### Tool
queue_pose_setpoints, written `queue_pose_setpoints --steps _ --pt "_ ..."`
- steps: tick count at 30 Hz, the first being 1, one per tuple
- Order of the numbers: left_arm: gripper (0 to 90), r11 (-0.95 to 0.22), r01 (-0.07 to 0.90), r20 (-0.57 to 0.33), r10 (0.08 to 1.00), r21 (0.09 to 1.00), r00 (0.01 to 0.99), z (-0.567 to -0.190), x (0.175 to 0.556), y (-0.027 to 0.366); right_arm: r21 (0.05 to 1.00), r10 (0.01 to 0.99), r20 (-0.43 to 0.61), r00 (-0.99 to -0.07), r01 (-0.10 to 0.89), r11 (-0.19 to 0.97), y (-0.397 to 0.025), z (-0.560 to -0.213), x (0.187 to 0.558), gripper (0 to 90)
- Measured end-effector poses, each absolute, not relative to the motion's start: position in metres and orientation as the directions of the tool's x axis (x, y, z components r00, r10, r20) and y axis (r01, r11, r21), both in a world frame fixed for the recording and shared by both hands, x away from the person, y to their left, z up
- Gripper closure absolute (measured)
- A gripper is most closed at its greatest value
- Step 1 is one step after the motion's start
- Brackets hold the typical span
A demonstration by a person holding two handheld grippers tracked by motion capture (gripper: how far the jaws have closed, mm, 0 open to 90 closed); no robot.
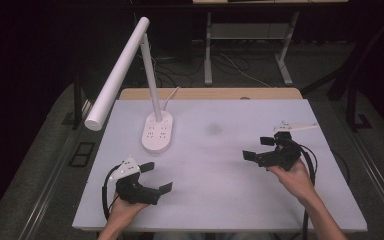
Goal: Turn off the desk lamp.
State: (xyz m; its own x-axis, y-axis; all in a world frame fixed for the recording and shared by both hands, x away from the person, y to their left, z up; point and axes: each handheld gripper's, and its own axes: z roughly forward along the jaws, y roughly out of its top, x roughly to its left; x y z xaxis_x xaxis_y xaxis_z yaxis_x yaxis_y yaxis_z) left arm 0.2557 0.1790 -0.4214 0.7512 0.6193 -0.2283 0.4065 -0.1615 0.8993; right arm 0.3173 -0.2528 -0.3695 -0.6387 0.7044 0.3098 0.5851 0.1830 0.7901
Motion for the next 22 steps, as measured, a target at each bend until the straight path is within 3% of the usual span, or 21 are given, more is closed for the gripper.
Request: queue_pose_setpoints --steps 22 --pt "0.0 -0.182 0.403 -0.212 0.622 0.897 0.754 -0.422 0.254 0.177 0.792 0.752 0.328 -0.572 0.601 0.111 -0.293 -0.405 0.250 0.5"
